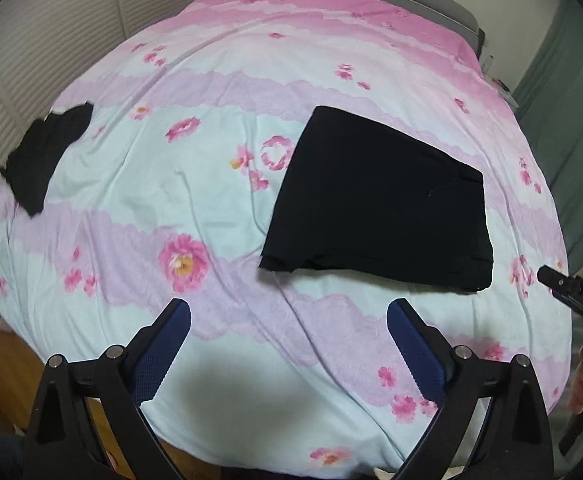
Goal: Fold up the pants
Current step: 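Open the right gripper and withdraw both grippers from the folded bundle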
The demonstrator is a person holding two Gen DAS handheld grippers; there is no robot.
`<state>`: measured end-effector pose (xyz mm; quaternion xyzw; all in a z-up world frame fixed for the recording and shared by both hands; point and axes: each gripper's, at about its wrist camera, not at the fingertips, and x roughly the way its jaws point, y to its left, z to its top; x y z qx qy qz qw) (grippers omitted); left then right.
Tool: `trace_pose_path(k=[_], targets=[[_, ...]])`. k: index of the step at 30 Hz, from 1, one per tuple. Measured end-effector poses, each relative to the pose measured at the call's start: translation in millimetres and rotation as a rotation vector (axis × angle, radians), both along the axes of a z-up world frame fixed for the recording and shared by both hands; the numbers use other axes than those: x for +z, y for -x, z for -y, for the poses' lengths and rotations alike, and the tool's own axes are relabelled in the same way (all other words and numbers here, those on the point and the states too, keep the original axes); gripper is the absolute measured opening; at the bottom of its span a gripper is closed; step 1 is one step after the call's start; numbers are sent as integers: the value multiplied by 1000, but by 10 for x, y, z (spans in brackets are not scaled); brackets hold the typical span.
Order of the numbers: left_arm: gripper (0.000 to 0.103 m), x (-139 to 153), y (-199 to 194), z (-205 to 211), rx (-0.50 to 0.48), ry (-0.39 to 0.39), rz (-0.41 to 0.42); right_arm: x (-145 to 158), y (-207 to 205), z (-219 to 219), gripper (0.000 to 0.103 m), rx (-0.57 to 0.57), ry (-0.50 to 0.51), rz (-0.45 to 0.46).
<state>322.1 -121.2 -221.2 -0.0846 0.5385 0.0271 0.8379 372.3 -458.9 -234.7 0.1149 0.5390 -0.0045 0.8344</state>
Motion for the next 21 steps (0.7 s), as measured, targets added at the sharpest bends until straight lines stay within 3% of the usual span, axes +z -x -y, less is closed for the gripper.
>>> trace_pose_path(k=[4,11,21], targets=[[100,66,114,-40,10,-22,6,26,89,10,76,-3,24,10],[100,169,299,58,-71,-108,29,111,268,-65,76,10,43,40],[100,184,343,-37,-113,-131,38,154,245,-283,76,26,48,77]])
